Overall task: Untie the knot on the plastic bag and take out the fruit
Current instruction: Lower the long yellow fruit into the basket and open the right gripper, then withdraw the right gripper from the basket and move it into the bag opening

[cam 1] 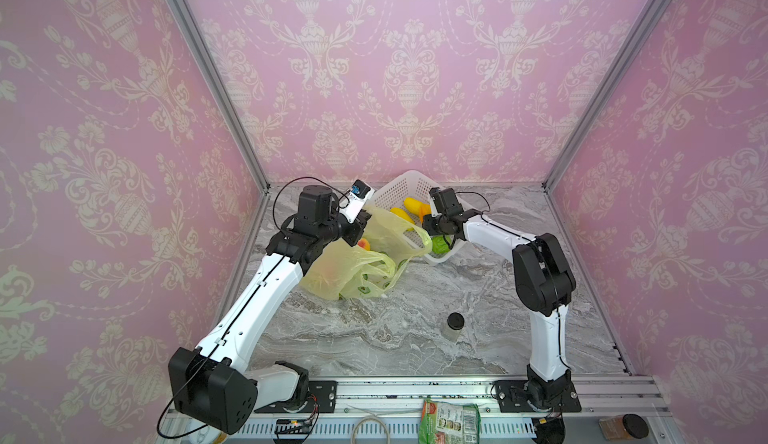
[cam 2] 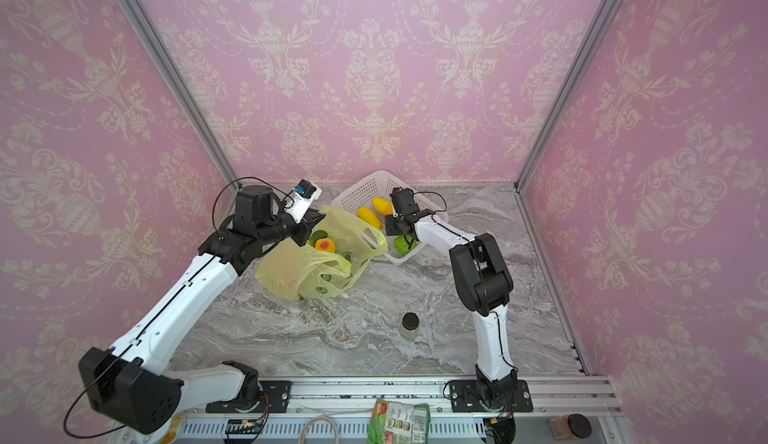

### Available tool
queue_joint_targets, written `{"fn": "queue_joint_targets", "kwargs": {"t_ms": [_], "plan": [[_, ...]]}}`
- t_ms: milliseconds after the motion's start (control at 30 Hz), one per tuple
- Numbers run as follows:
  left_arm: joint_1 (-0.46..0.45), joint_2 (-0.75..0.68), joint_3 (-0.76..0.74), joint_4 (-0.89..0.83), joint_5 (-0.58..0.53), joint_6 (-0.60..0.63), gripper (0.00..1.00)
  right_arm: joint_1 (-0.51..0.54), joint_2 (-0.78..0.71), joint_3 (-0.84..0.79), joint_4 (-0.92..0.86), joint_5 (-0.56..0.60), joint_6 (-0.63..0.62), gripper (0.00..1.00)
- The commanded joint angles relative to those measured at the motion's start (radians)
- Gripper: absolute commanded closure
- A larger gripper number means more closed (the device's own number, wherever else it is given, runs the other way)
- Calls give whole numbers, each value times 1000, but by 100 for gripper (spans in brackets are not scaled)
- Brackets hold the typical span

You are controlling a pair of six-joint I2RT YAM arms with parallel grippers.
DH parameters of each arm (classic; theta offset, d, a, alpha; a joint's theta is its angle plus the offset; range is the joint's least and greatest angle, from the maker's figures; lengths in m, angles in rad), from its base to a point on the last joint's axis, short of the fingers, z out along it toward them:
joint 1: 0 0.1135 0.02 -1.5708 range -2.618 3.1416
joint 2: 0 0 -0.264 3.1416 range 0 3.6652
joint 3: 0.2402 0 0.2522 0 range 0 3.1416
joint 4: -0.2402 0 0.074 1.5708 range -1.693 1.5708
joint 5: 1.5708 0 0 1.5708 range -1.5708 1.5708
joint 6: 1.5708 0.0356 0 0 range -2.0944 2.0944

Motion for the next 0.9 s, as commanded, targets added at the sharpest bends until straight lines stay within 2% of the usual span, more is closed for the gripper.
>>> {"fn": "queue_joint_targets", "kwargs": {"t_ms": [0, 200, 333, 533, 700, 867], "plan": [[-10, 9, -1, -13, -8, -4, 88, 13, 13, 37, -48, 28, -32, 54], [-10, 9, -1, -14, -9, -4, 88, 20, -38, -18, -5, 39, -34, 30], [-10, 13, 0, -16, -7, -5, 88, 21, -138, -133, 87, 71, -30, 22], [-10, 12, 1, -16, -6, -5, 88, 18, -380, -377, 269, 127, -3, 24], [-12, 9, -1, -14, -9, -3, 87, 20, -628, -631, 478, 92, -18, 25], [-13, 11, 0, -17, -7, -4, 88, 37, -854, -822, 665, -26, -48, 40]]}}
